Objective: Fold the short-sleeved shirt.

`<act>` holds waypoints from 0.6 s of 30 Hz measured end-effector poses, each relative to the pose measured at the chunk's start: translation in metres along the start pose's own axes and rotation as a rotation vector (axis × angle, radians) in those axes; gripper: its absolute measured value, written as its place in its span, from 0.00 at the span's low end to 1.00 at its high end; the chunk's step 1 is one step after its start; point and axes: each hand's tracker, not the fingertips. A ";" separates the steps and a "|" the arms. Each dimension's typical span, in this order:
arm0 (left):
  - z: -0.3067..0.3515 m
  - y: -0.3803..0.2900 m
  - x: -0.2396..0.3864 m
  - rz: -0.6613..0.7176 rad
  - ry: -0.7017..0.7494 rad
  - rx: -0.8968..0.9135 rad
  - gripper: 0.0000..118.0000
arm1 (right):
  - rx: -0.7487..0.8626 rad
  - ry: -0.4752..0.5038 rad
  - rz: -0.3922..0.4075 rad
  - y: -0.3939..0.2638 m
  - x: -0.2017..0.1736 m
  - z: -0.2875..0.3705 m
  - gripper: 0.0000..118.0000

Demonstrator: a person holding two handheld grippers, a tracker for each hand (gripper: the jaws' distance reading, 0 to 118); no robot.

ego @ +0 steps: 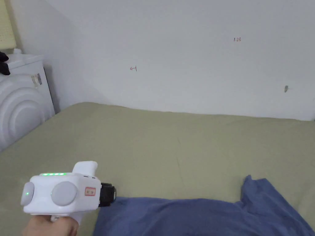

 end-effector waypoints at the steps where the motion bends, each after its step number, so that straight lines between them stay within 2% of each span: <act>1: -0.015 0.008 -0.009 -0.007 0.027 0.016 0.51 | -0.005 0.000 -0.007 0.004 0.005 -0.006 0.01; 2: -0.022 0.014 -0.009 0.036 0.034 0.024 0.63 | -0.014 -0.003 -0.012 0.006 0.010 -0.012 0.01; 5: -0.051 0.025 -0.008 0.106 0.024 -0.014 0.64 | -0.052 -0.044 -0.028 0.010 0.027 -0.032 0.01; 9: -0.082 0.022 0.016 0.009 0.020 -0.085 0.64 | -0.093 -0.074 -0.049 0.009 0.043 -0.051 0.01; 15: -0.115 0.009 0.039 -0.060 0.050 -0.192 0.64 | -0.116 -0.083 -0.075 0.006 0.051 -0.065 0.01; 17: -0.117 0.000 0.048 -0.117 0.089 -0.193 0.61 | -0.116 -0.077 -0.078 0.008 0.055 -0.071 0.01; 18: -0.114 -0.002 0.052 -0.129 0.109 -0.165 0.47 | -0.121 -0.075 -0.081 0.009 0.057 -0.076 0.02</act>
